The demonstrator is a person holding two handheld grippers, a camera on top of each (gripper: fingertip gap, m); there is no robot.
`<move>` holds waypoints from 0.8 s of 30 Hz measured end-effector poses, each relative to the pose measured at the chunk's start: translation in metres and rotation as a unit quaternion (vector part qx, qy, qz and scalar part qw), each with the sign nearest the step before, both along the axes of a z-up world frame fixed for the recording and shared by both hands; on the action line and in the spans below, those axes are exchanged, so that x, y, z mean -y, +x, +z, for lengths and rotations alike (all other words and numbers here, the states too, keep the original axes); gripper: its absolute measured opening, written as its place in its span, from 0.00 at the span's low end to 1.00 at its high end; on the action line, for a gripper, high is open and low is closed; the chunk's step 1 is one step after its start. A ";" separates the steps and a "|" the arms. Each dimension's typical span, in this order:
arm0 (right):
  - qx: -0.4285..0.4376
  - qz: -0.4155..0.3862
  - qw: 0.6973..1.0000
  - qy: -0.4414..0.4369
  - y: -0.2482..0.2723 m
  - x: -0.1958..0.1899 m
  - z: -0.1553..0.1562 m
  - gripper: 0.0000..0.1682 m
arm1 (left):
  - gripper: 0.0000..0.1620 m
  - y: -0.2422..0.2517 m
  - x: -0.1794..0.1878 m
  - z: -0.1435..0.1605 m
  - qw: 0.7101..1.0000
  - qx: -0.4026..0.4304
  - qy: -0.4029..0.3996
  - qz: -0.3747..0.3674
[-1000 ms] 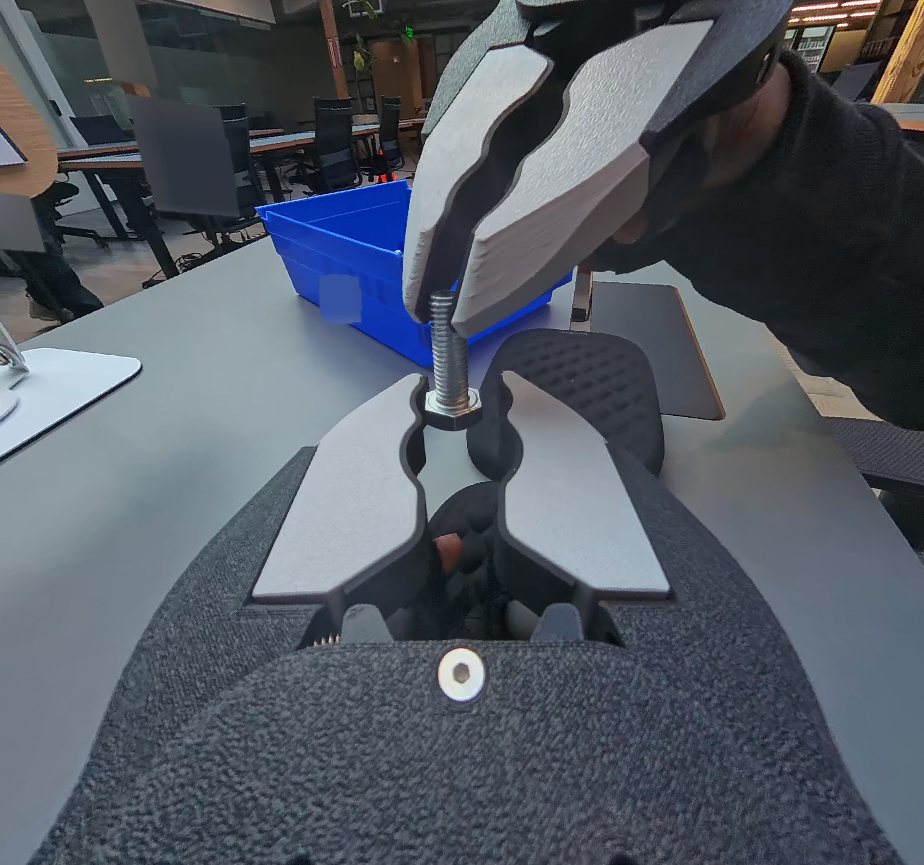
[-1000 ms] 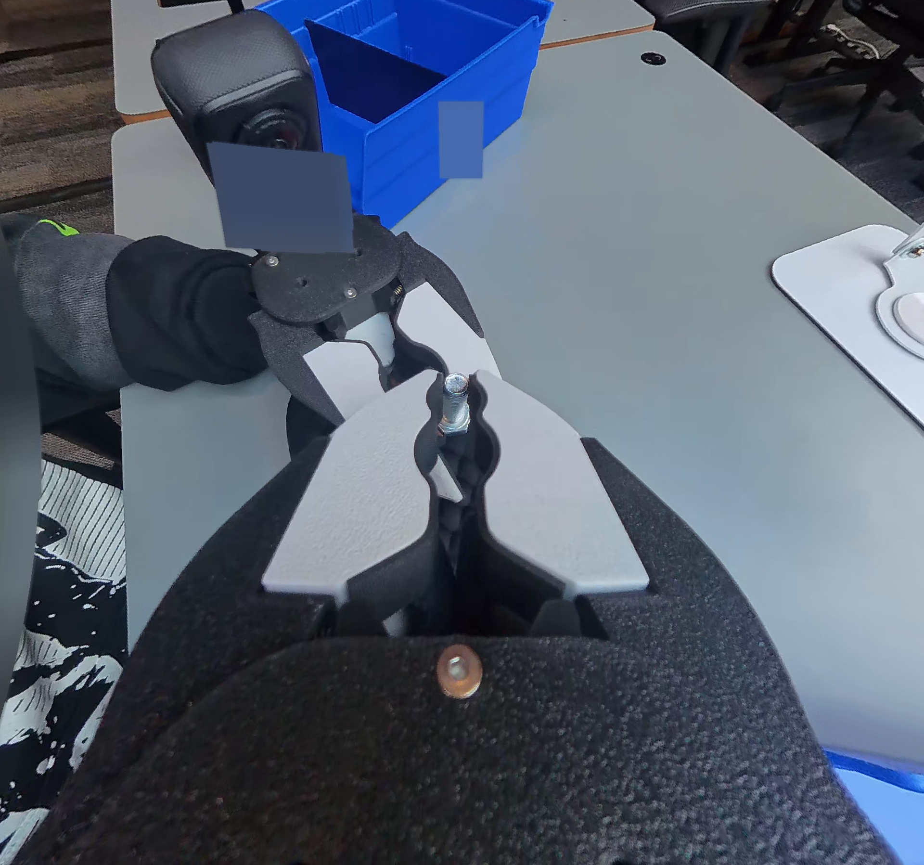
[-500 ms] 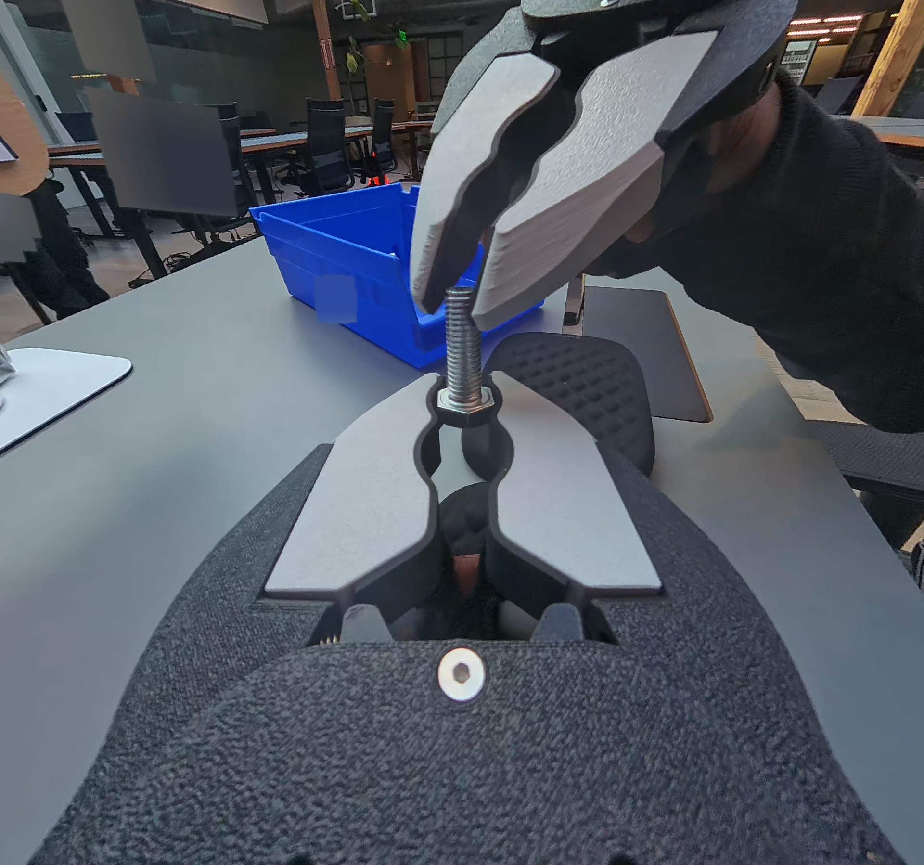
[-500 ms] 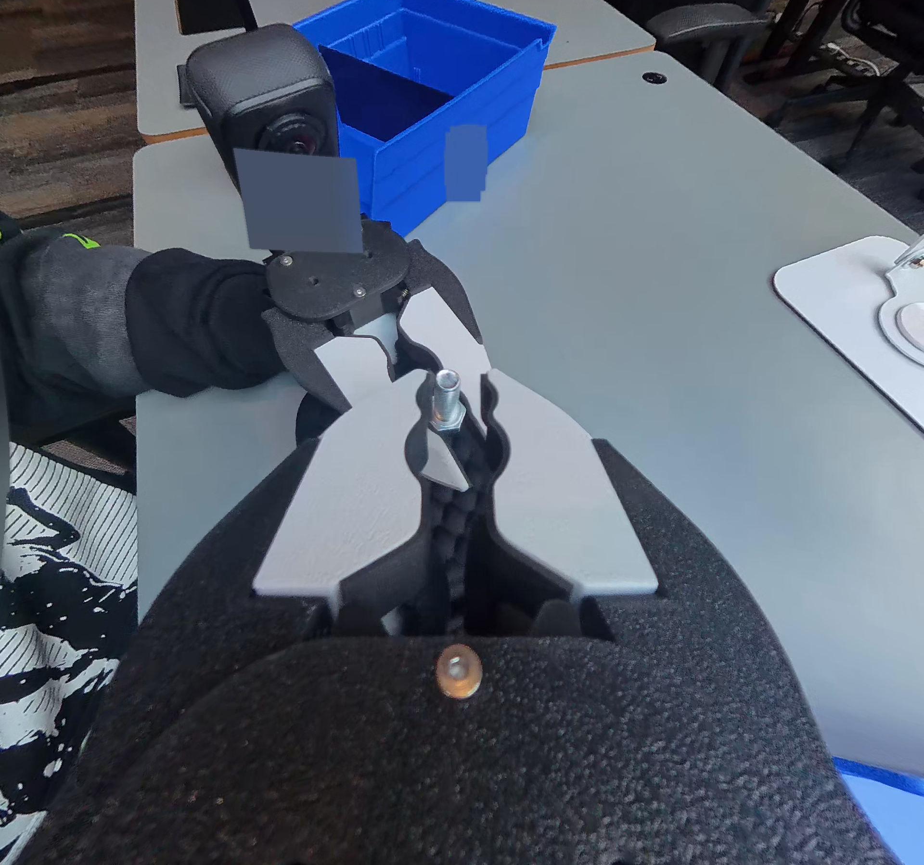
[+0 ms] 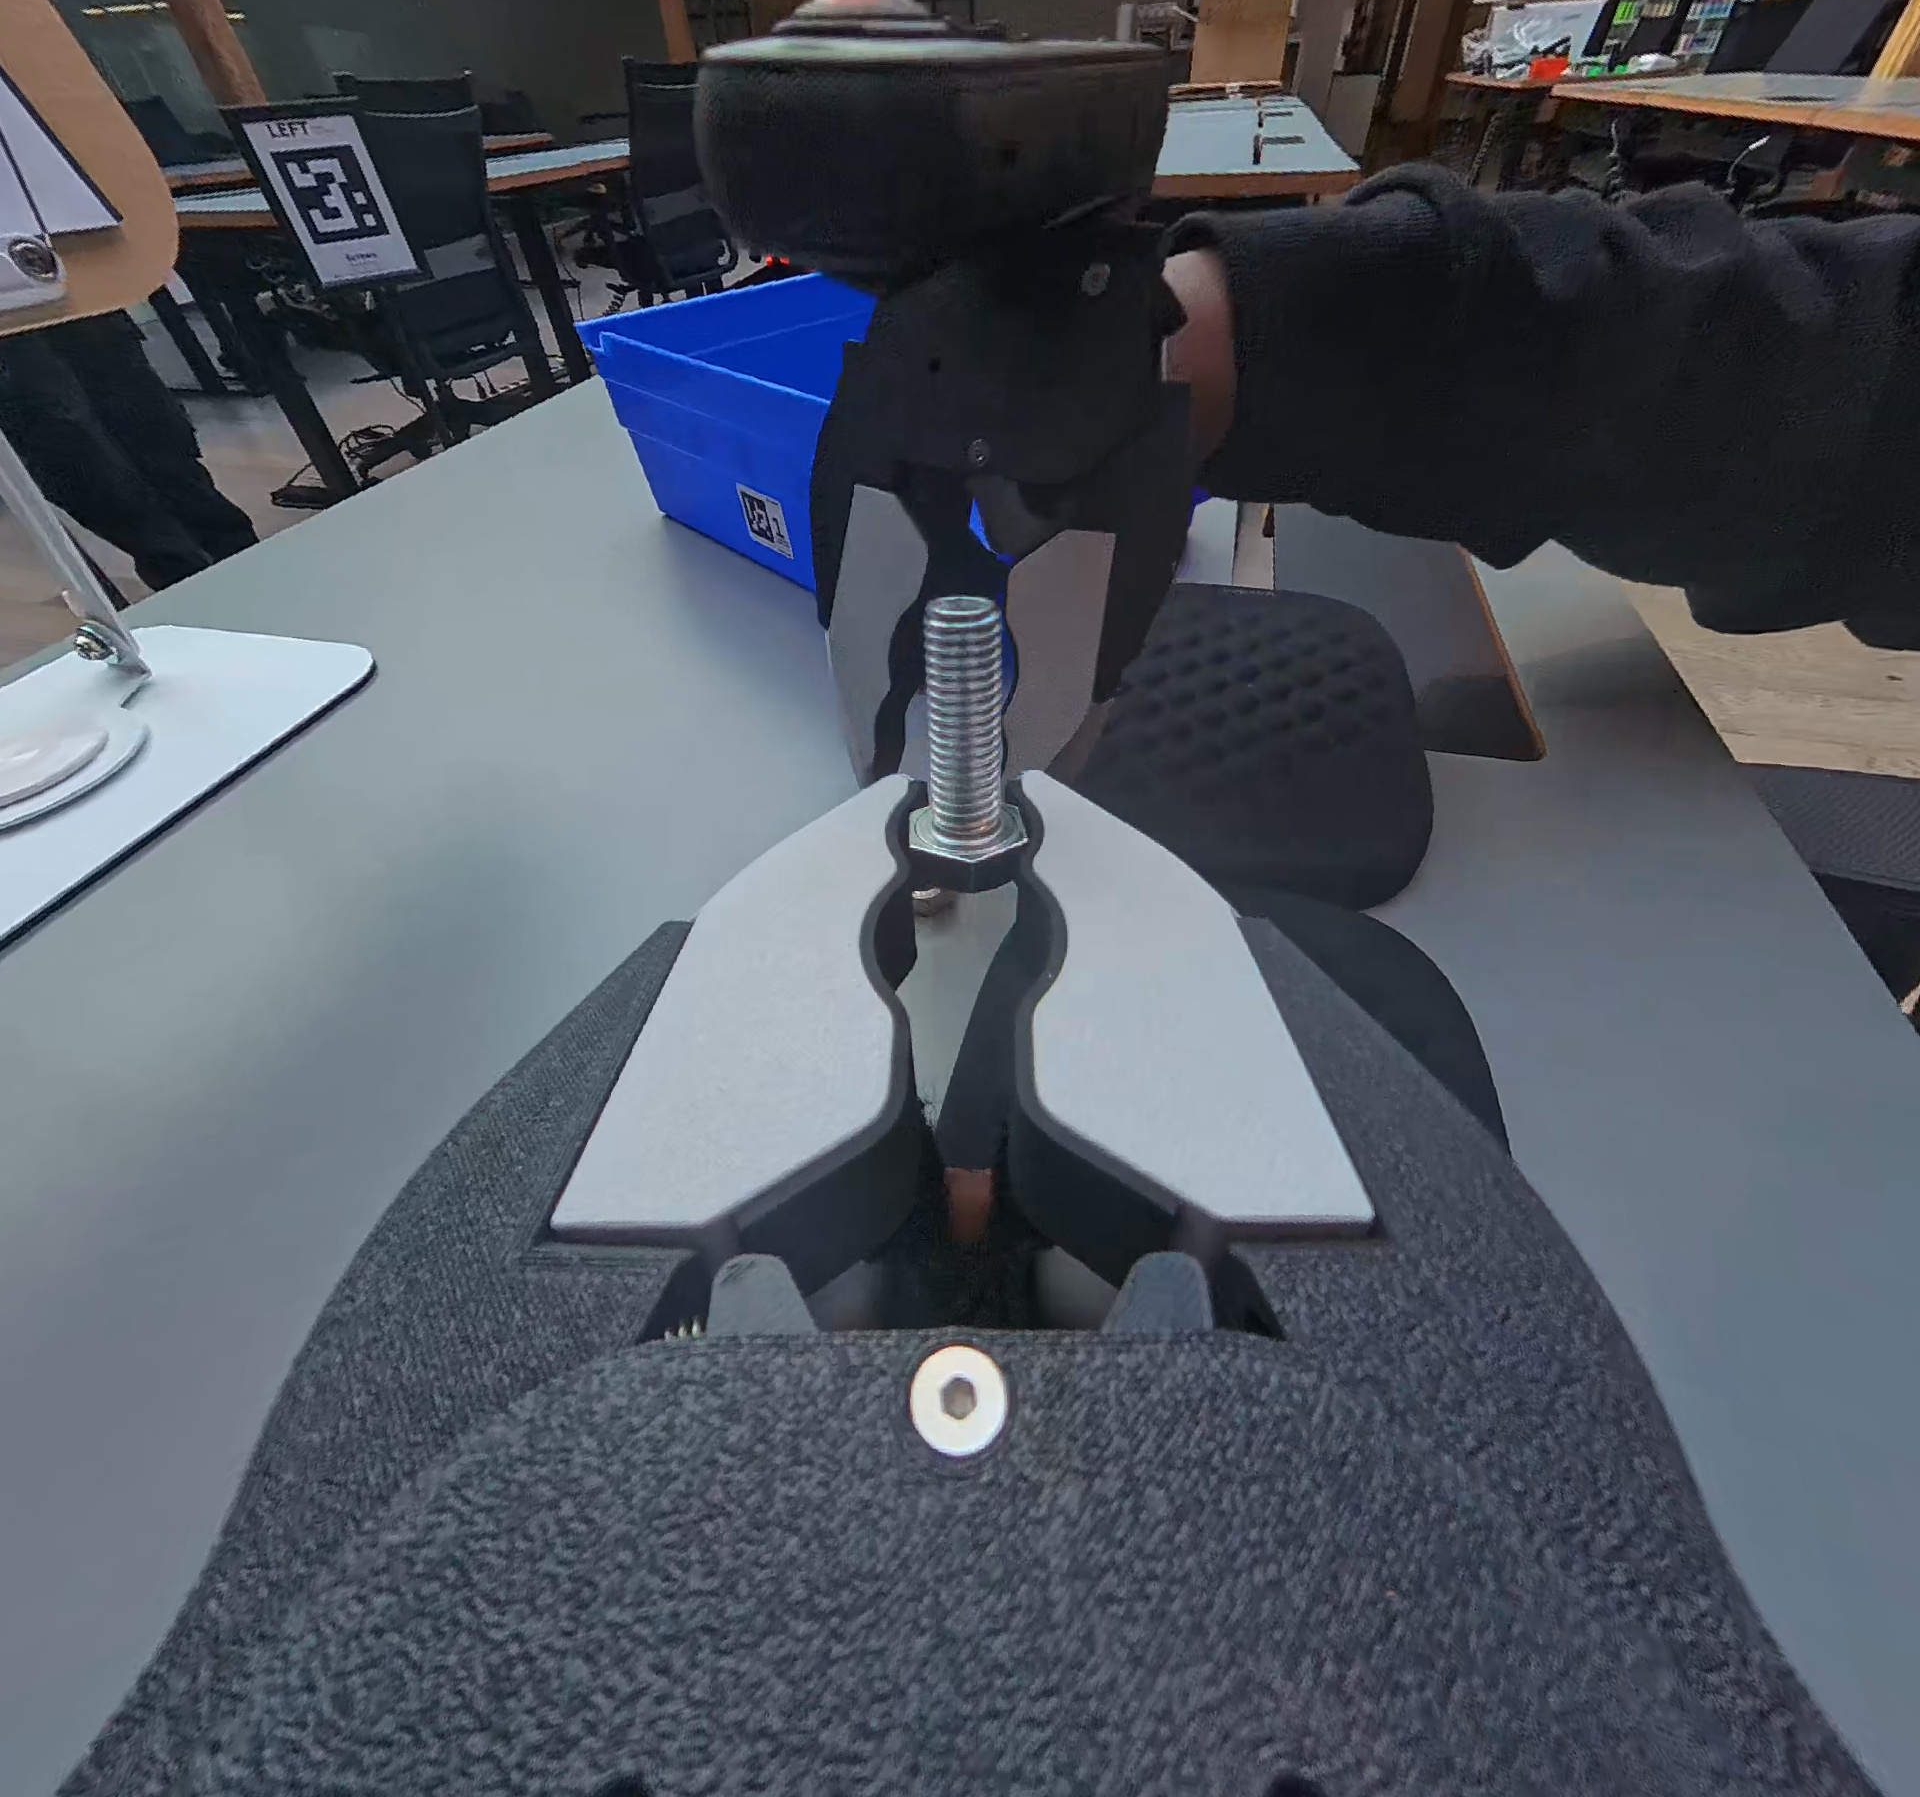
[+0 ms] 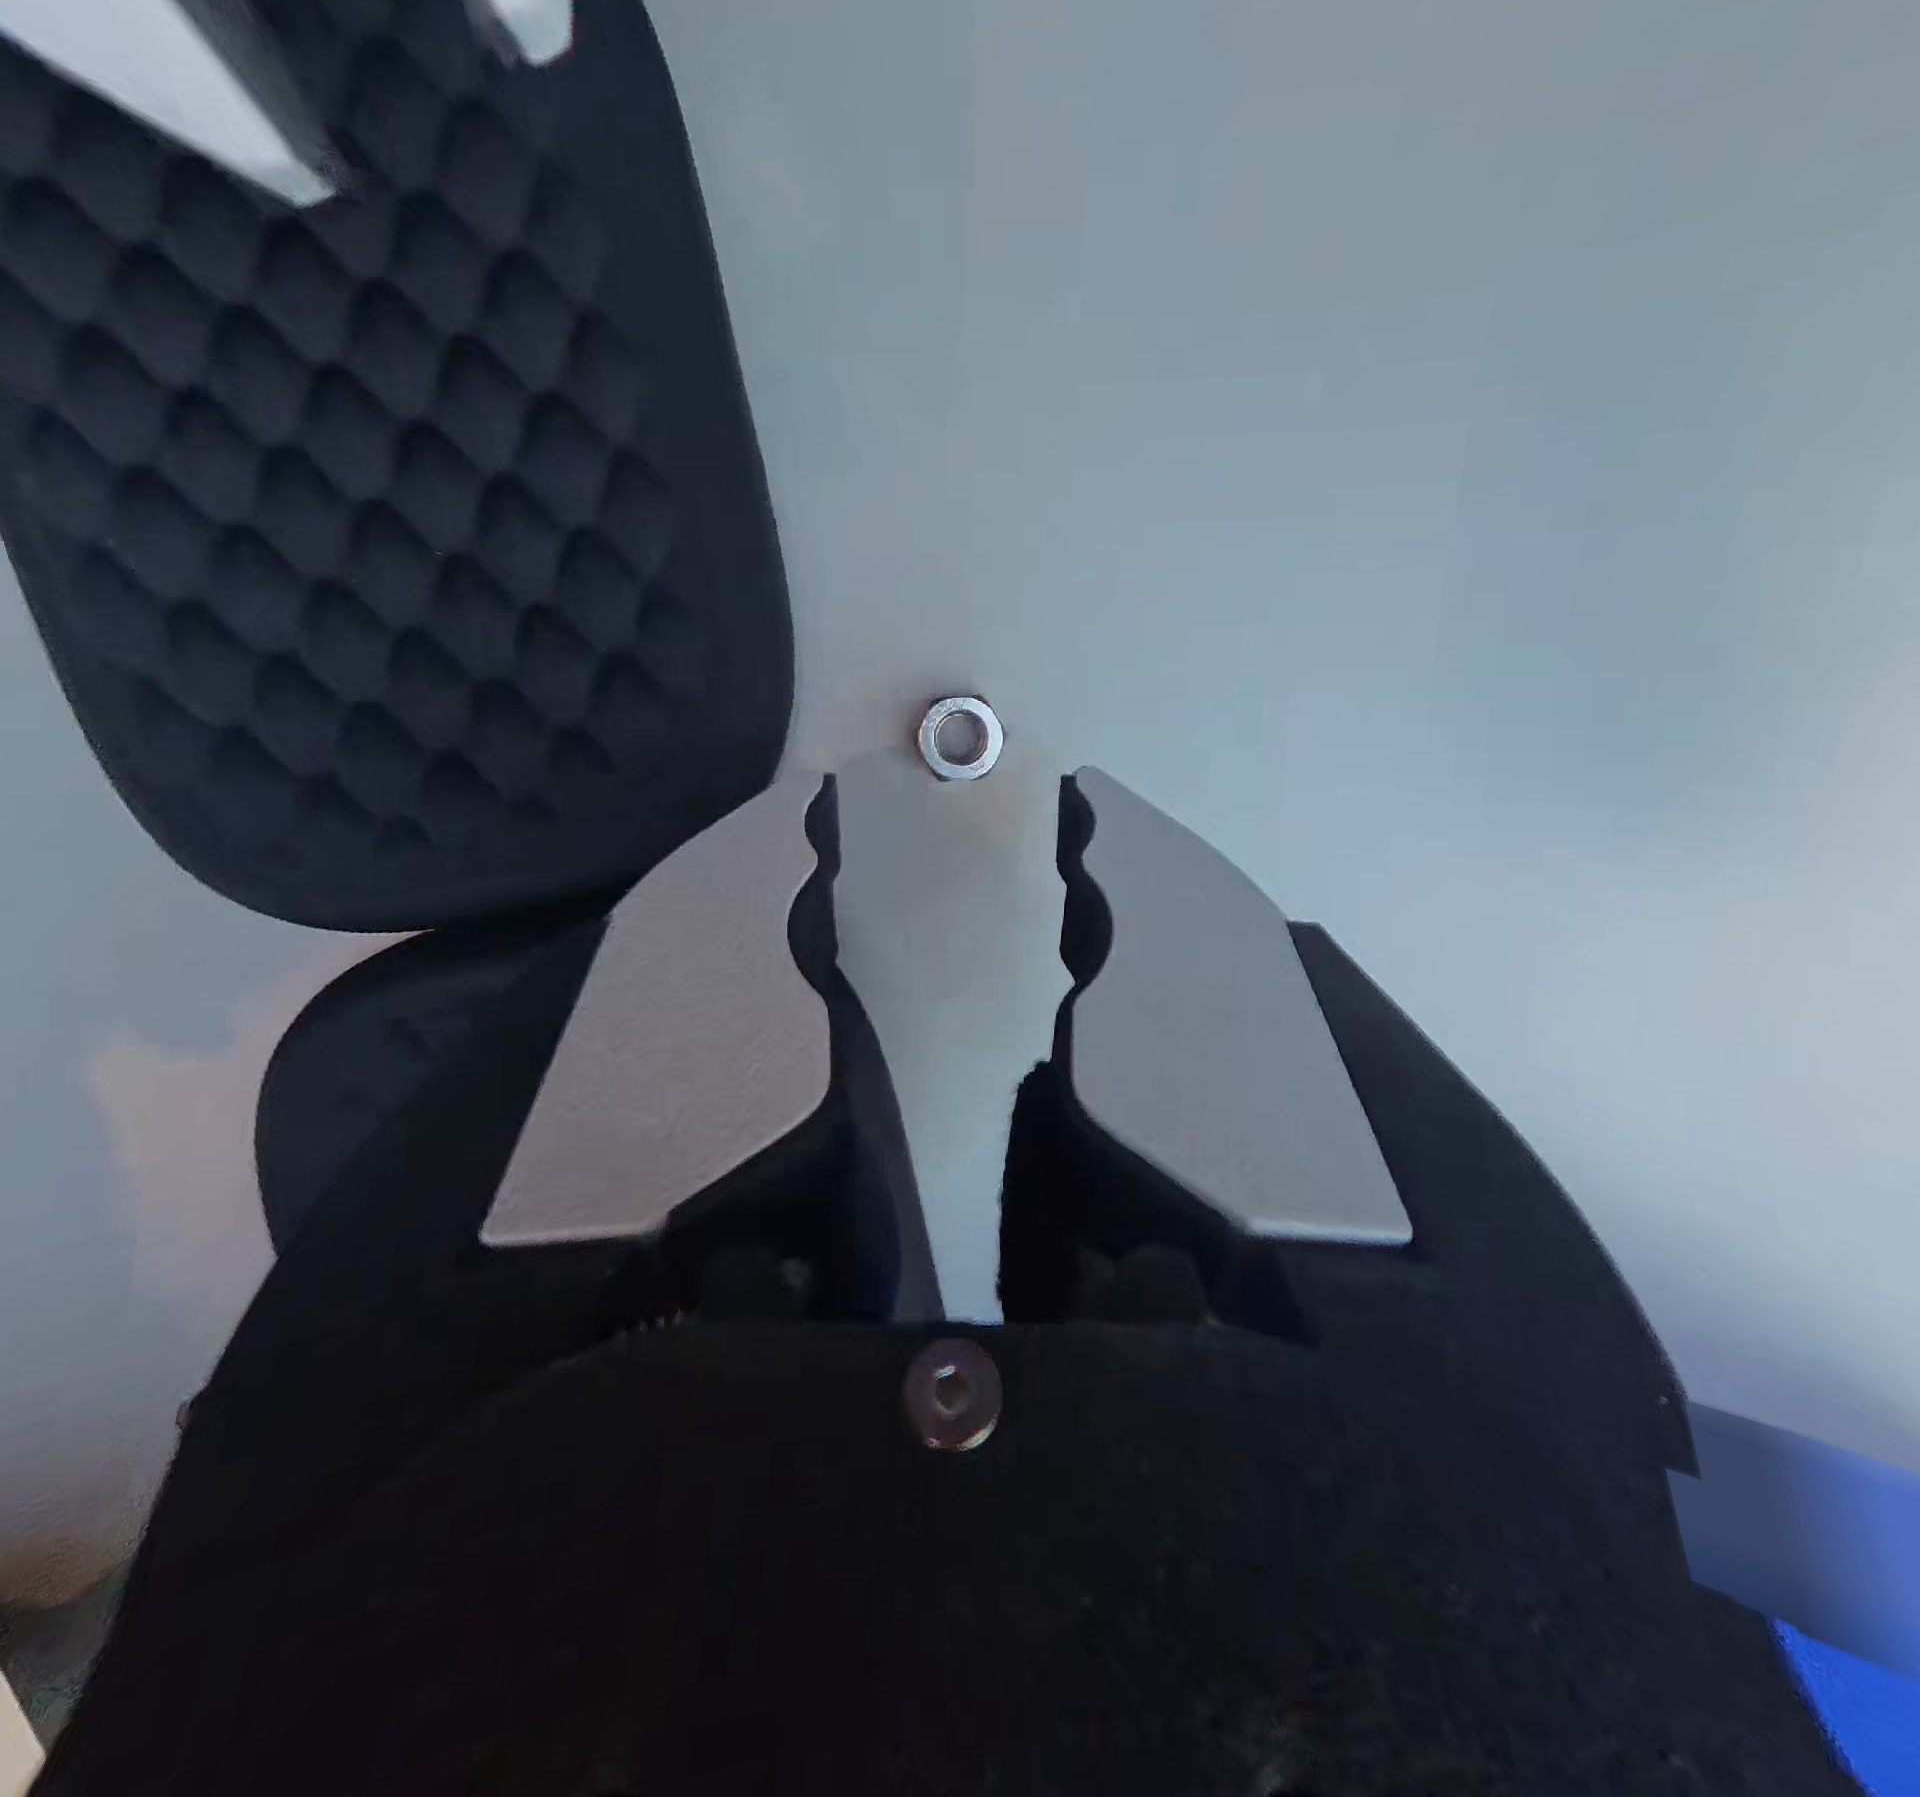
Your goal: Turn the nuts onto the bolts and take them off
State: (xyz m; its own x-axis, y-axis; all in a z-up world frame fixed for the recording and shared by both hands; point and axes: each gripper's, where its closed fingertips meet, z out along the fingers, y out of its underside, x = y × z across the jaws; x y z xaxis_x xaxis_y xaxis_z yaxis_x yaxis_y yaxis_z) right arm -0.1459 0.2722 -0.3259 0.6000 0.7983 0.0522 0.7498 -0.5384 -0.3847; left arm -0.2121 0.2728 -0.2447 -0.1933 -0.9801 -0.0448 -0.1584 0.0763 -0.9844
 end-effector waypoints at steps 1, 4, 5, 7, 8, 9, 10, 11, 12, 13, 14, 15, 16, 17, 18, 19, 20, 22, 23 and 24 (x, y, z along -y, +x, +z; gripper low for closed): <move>0.001 0.002 1.000 -0.005 -0.001 -0.002 -0.003 0.22 | 0.09 0.001 0.001 -0.001 1.000 -0.003 0.003 -0.001; 0.005 0.012 1.000 -0.013 -0.003 -0.006 -0.010 0.20 | 0.09 0.001 0.003 -0.003 1.000 -0.006 0.002 -0.007; 0.008 0.015 1.000 -0.017 -0.003 -0.007 -0.012 0.20 | 0.09 0.002 0.003 -0.003 1.000 -0.007 0.002 -0.008; 0.012 0.019 0.999 -0.026 -0.005 -0.008 -0.016 0.18 | 0.09 0.002 0.004 -0.003 1.000 -0.007 0.004 -0.008; 0.016 0.021 0.999 -0.027 -0.005 -0.009 -0.018 0.17 | 0.09 0.002 0.004 -0.003 1.000 -0.007 0.004 -0.008; 0.021 0.025 0.999 -0.030 -0.005 -0.008 -0.020 0.12 | 0.09 0.002 0.004 -0.003 1.000 -0.007 0.002 -0.007; 0.021 0.029 0.999 -0.030 -0.005 -0.008 -0.021 0.11 | 0.09 0.002 0.004 -0.003 1.000 -0.007 0.001 -0.008; 0.021 0.032 0.999 -0.028 -0.005 -0.008 -0.020 0.11 | 0.09 0.002 0.006 -0.003 1.000 -0.006 -0.001 -0.012; 0.022 0.036 0.999 -0.025 -0.005 -0.008 -0.018 0.11 | 0.09 0.002 0.009 -0.001 1.000 -0.001 -0.007 -0.021; 0.018 0.040 0.999 -0.019 -0.005 -0.006 -0.014 0.11 | 0.09 0.002 0.016 0.002 0.999 0.009 -0.016 -0.041; 0.008 0.044 0.999 -0.012 -0.007 -0.004 -0.006 0.11 | 0.09 0.001 0.027 0.007 0.997 0.023 -0.028 -0.072; -0.002 0.050 0.999 -0.004 -0.008 0.000 0.006 0.11 | 0.09 0.000 0.038 0.012 0.993 0.038 -0.042 -0.103; -0.011 0.060 0.998 0.009 -0.010 0.004 0.022 0.11 | 0.09 -0.002 0.049 0.015 0.988 0.049 -0.055 -0.133; -0.021 0.079 0.996 0.023 -0.013 0.010 0.040 0.11 | 0.09 -0.004 0.061 0.017 0.983 0.056 -0.064 -0.166; -0.029 0.105 0.993 0.038 -0.017 0.017 0.059 0.11 | 0.09 -0.007 0.073 0.018 0.975 0.057 -0.070 -0.202; -0.035 0.138 0.989 0.051 -0.023 0.026 0.078 0.11 | 0.09 -0.010 0.083 0.017 0.968 0.056 -0.076 -0.234; -0.039 0.176 0.982 0.063 -0.031 0.036 0.097 0.11 | 0.09 -0.014 0.093 0.015 0.960 0.053 -0.081 -0.264; -0.040 0.262 0.961 0.079 -0.050 0.057 0.126 0.11 | 0.09 -0.020 0.107 0.009 0.944 0.040 -0.085 -0.315; -0.040 0.304 0.948 0.082 -0.060 0.067 0.137 0.11 | 0.09 -0.022 0.110 0.008 0.940 0.036 -0.081 -0.329; -0.041 0.343 0.935 0.082 -0.071 0.076 0.145 0.11 | 0.09 -0.025 0.112 0.009 0.935 0.039 -0.082 -0.342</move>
